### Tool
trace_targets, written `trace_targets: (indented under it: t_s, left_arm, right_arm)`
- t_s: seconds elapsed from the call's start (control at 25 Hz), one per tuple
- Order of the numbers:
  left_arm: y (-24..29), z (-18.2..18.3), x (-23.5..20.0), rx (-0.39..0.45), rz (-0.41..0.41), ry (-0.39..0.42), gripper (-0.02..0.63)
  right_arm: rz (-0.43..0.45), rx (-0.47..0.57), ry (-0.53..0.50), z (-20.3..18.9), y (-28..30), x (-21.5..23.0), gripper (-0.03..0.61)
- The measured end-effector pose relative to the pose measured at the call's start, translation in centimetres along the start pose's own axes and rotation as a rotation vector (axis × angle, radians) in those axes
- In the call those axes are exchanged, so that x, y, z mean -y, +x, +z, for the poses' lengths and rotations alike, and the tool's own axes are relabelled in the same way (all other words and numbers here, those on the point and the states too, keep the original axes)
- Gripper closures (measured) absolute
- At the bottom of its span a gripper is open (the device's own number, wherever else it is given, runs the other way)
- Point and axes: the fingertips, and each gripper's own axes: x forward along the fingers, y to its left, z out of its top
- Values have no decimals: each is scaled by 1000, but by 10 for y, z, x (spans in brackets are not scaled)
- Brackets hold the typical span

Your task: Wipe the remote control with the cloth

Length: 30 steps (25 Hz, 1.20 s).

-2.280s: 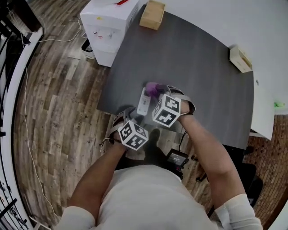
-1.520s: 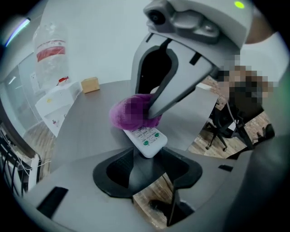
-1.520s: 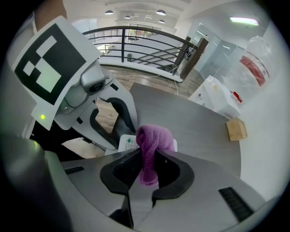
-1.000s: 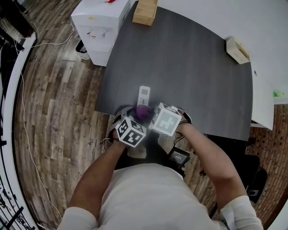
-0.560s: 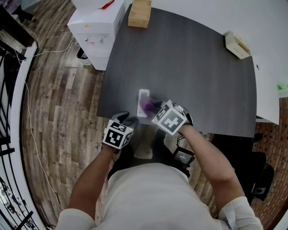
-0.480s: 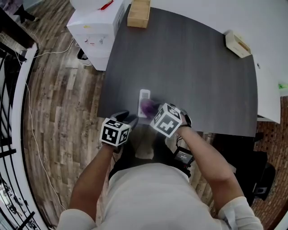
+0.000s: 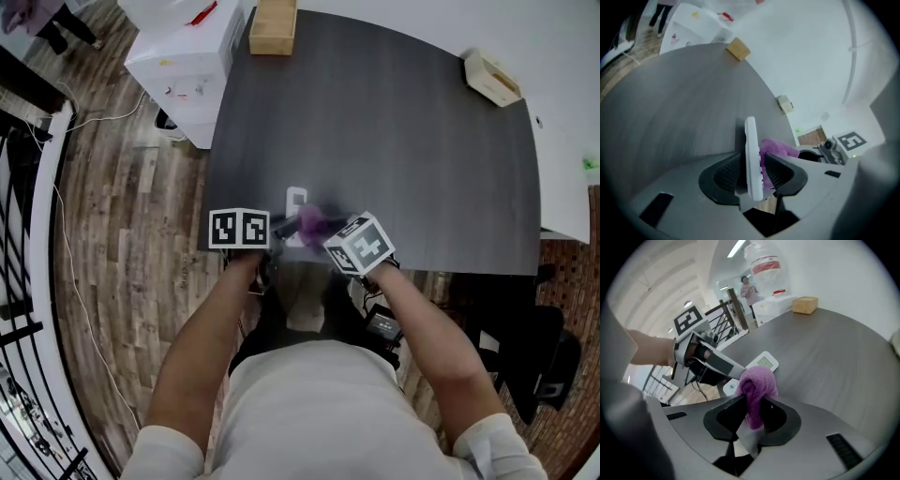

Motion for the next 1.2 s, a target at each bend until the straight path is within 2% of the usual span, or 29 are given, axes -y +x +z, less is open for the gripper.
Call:
trace_targets:
  t_s: [0.12, 0.2, 0.4, 0.52, 0.64, 0.88, 1.04, 1.12, 1.16, 1.2]
  left_arm:
    - [6, 1, 4, -19, -36, -51, 494]
    - [7, 1, 5, -14, -62, -72, 508]
    - [4, 9, -9, 51, -104, -153, 517]
    - [14, -1, 1, 65, -197, -214, 518]
    - [-7, -5, 22, 118, -313, -275, 518]
    - [-47, 14, 28, 217, -417, -279, 518]
    - [-35, -15, 46, 215, -494, -310, 518]
    - [-39, -5, 49, 212, -500, -307, 518]
    - [-44, -1, 51, 215, -513, -328, 518]
    - [-49, -1, 57, 216, -549, -383, 518]
  right_arm:
    - [53, 75, 165, -2, -4, 2, 489]
    - [67, 123, 228, -4, -9, 4, 489]
    - [75, 217, 322, -8, -19, 27, 489]
    - [45, 197, 337, -33, -28, 43, 489]
    - [5, 201, 309, -36, -41, 44, 489]
    - [-27, 269, 146, 36, -39, 52, 489]
    - [-37, 257, 18, 42, -40, 42, 489]
    - [-51, 260, -41, 61, -39, 39, 489]
    - [-52, 258, -66, 68, -40, 34, 489]
    - [-47, 248, -84, 68, -42, 27, 489]
